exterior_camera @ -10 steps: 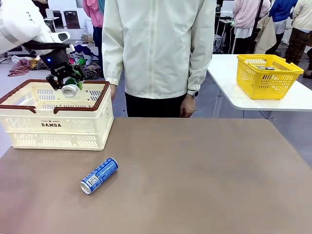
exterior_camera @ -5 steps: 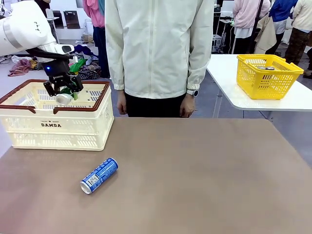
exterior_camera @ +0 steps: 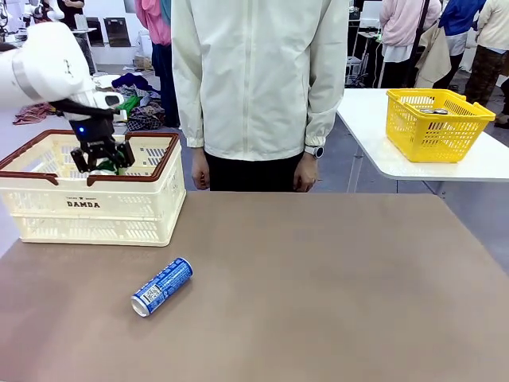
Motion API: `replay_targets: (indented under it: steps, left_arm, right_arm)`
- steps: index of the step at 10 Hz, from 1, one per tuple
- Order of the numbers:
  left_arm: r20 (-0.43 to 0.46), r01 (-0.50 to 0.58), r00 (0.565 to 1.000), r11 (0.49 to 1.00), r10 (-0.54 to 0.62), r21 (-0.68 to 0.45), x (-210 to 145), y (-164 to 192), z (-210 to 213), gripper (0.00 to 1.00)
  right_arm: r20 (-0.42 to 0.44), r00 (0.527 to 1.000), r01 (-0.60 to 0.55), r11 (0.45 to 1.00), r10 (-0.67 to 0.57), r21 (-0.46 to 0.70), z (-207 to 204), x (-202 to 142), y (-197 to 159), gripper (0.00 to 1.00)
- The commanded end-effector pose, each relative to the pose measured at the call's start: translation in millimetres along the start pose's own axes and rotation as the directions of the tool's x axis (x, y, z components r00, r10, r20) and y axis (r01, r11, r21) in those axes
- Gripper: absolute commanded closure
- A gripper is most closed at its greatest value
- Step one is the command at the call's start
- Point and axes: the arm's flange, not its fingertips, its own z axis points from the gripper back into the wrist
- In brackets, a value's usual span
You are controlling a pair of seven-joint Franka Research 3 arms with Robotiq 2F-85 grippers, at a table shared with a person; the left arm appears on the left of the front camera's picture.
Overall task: Place the drinks into the Shopping basket.
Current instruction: Pick up one drink and place it into the Shopping basket.
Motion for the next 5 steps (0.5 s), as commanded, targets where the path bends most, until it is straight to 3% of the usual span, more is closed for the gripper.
replay_targets:
  steps: [1, 5]
  left_arm:
    - [0.013, -0.018, 1.000, 0.999, 0.018, 0.029, -10, -1, -23, 1.00]
    - [0.046, -0.048, 0.998, 0.998, 0.046, 0.038, -15, 5, -59, 1.00]
  right_arm:
    - [-0.009, 1.000, -0.020, 1.000, 0.020, -0.011, 2, -2, 0, 0.00]
    - [-0.009, 1.000, -0.020, 1.000, 0.020, -0.011, 2, -2, 0, 0.00]
